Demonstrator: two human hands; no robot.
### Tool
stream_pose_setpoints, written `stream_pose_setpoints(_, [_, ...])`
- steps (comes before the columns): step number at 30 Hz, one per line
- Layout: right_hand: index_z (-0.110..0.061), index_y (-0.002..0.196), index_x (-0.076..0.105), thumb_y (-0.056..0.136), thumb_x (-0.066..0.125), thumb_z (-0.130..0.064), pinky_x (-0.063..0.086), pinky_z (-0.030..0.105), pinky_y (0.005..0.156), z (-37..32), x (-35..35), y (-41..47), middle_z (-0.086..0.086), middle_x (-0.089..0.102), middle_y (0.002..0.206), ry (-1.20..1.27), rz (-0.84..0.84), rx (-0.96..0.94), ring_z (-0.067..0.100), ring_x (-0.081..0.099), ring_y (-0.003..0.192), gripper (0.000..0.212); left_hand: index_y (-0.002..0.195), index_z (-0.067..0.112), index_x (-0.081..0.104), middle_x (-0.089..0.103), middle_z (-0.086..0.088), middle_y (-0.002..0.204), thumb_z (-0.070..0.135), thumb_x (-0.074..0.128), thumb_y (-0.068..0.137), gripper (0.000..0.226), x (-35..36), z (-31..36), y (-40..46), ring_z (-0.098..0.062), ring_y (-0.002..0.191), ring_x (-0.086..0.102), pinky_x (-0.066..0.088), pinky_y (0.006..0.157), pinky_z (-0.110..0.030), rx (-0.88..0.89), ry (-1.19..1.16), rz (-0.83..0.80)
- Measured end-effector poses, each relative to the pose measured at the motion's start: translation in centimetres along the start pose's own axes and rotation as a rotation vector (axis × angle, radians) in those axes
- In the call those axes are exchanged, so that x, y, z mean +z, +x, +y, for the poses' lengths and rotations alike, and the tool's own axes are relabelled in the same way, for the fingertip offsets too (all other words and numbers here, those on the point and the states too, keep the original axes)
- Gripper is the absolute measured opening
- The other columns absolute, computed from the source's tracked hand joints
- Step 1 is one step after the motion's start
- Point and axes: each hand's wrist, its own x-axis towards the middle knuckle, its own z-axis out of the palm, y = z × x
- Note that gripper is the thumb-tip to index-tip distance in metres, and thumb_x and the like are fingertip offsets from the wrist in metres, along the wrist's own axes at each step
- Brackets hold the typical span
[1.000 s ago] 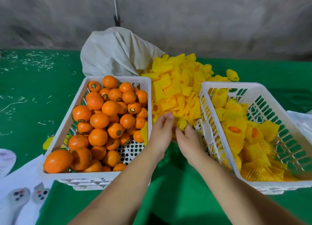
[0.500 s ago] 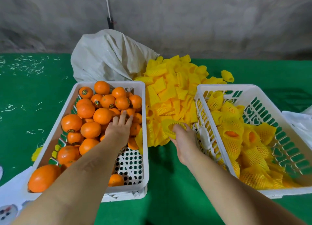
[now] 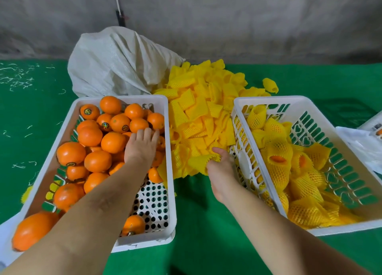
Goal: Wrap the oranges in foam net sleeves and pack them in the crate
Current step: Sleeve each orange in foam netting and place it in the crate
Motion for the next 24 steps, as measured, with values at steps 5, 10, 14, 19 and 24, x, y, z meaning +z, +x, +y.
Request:
stream_pose_setpoints(5, [-0.041, 0.114, 0.048, 0.092, 0.051, 0.004, 0.053, 0.042, 0.095, -0.4, 0.0, -0.5, 0.002, 0.058, 0.125, 0.001, -0.009, 0.015, 0.023, 0.058, 0.11, 0.049, 0.141, 0.02, 0.033, 0.04, -0.013, 0.137, 0.019, 0.074, 0.093, 0.063, -1.1, 0.3, -0.1, -0.032, 0.121, 0.052, 0.048, 0.098, -0.039, 0.03, -0.037, -0.008])
stream_pose_setpoints(10, [-0.038, 0.114, 0.059, 0.095, 0.042, -0.006, 0.049, 0.048, 0.096, -0.7, -0.2, -1.6, 0.008, 0.059, 0.127, 0.007, 0.06, 0.021, 0.029, 0.058, 0.11, 0.041, 0.139, 0.019, 0.046, 0.059, -0.006, 0.126, 0.059, 0.073, 0.089, 0.069, -2.6, -1.3, -2.3, -0.03, 0.109, 0.06, 0.056, 0.087, -0.043, -0.133, -0.631, 0.114])
stream_pose_setpoints(14, [-0.035, 0.104, 0.066, 0.099, 0.051, -0.003, 0.05, 0.033, 0.071, -0.9, -0.3, -2.2, 0.013, 0.058, 0.129, 0.011, 0.11, -0.035, 0.025, 0.06, 0.094, 0.037, 0.115, 0.033, 0.07, 0.07, -0.006, 0.103, 0.056, 0.075, 0.088, 0.036, -6.0, 0.5, -7.2, -0.023, 0.094, 0.069, 0.06, 0.075, -0.041, -0.284, -1.59, 0.264])
stream_pose_setpoints(19, [-0.03, 0.126, 0.055, 0.098, 0.058, -0.009, 0.052, 0.036, 0.082, -1.4, 0.9, -3.5, 0.002, 0.045, 0.132, 0.105, 0.109, -0.099, 0.023, 0.058, 0.106, 0.035, 0.13, 0.03, 0.069, 0.069, -0.007, 0.133, 0.06, 0.079, 0.076, 0.063, -9.7, 5.2, -13.3, -0.028, 0.11, 0.073, 0.063, 0.086, -0.043, -0.107, -2.243, -0.092])
stream_pose_setpoints(24, [-0.029, 0.101, 0.058, 0.1, 0.055, -0.015, 0.053, 0.017, 0.07, -1.8, 0.4, -5.1, 0.008, 0.061, 0.117, -0.036, 0.002, -0.308, 0.014, 0.064, 0.095, 0.014, 0.109, 0.042, 0.082, 0.043, -0.015, 0.162, 0.058, 0.092, 0.064, 0.049, -10.6, 7.1, -14.2, -0.026, 0.117, 0.07, 0.061, 0.081, -0.033, -0.011, -2.409, -0.286])
